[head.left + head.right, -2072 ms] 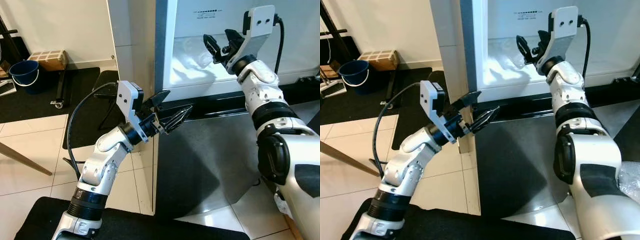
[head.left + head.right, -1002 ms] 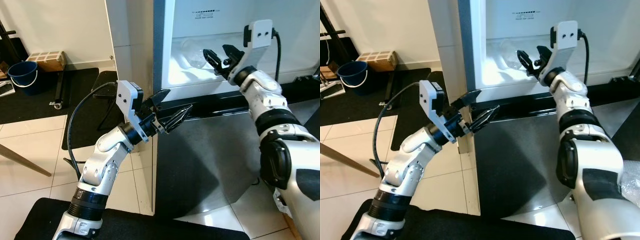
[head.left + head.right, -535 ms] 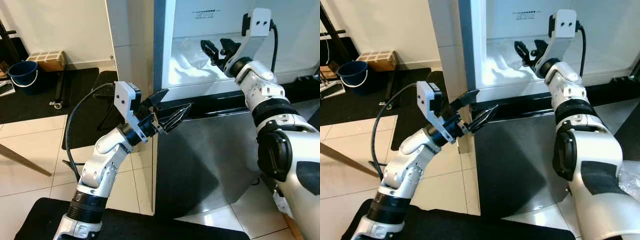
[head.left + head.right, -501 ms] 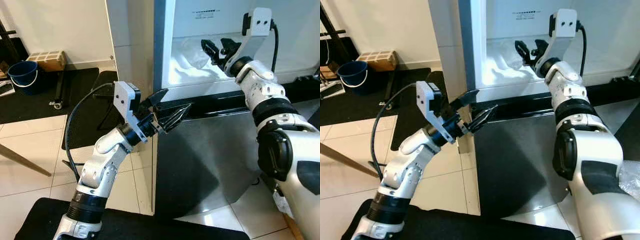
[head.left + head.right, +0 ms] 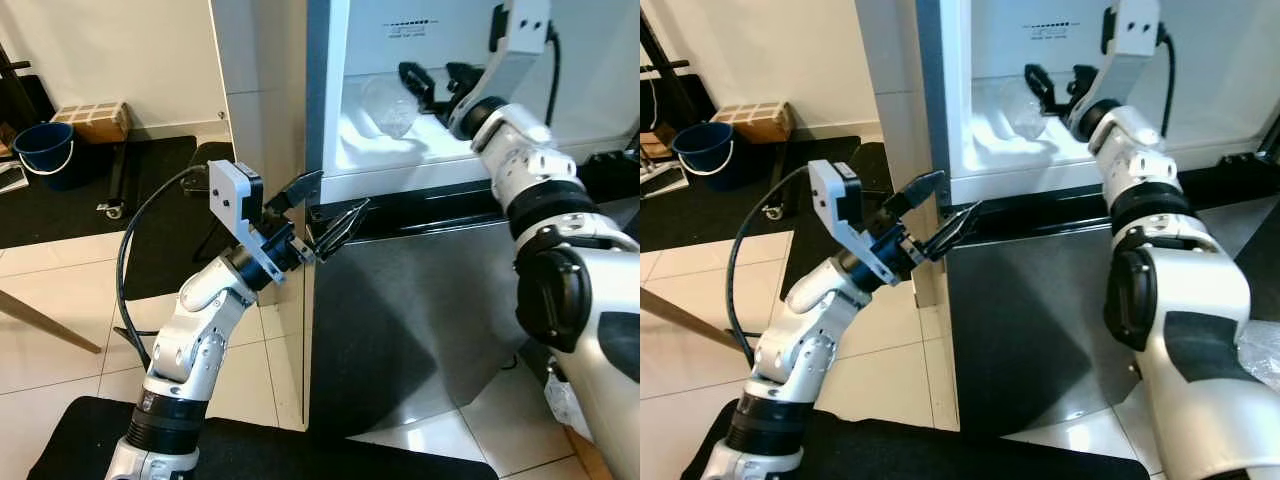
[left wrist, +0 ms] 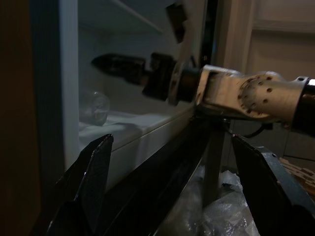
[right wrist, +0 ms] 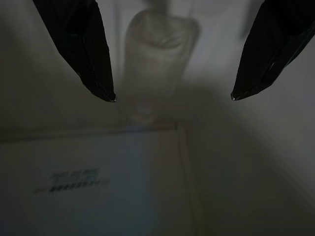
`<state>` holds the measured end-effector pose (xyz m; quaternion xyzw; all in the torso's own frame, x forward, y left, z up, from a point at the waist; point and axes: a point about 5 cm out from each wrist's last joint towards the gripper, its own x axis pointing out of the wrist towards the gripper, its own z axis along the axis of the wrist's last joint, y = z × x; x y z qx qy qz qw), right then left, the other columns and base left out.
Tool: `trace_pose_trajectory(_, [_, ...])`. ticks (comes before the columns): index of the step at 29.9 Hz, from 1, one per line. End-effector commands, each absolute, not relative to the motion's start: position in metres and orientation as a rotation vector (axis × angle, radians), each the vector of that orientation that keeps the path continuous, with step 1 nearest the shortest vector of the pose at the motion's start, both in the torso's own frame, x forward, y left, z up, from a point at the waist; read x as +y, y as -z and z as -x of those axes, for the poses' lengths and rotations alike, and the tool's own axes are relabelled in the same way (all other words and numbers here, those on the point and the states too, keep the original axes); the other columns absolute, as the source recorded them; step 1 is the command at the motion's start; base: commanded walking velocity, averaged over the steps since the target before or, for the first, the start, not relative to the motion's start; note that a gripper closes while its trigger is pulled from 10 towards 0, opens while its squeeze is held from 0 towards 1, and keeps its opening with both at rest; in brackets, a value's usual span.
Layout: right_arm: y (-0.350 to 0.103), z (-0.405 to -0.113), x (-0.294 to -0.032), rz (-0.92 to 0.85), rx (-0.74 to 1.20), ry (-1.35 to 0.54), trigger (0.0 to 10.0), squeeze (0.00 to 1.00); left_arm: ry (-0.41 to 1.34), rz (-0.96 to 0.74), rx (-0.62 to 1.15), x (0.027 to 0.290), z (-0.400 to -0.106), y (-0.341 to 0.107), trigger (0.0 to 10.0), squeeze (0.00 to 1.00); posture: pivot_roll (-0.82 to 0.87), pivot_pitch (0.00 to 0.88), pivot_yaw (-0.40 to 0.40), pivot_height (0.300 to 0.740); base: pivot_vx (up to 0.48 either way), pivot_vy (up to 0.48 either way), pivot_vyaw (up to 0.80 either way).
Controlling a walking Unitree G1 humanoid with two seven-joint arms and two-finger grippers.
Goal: Restocking fridge
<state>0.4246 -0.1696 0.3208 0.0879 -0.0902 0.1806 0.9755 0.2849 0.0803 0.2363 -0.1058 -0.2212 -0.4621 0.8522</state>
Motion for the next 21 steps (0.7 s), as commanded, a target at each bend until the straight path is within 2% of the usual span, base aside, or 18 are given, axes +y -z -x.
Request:
trace_pose_trajectory(1, [-0.320, -0.425, -0.166, -0.171, -0.158, -0.372, 10.0, 0.00, 0.981, 0.244, -0.456, 0.078, -0.282, -0.234, 10.0, 0.00, 0.03, 0.000, -0.016, 0.740, 0.000, 0.000, 0.00])
trace_pose_trajectory(21, [-0.300, -0.428, -0.151, -0.188, -0.064, -0.375, 10.0, 0.00, 0.953, 0.256, -0.455, 0.080, -0.272, -0.235, 10.0, 0.00, 0.06, 0.033, -0.039, 0.740, 0.000, 0.000, 0.00])
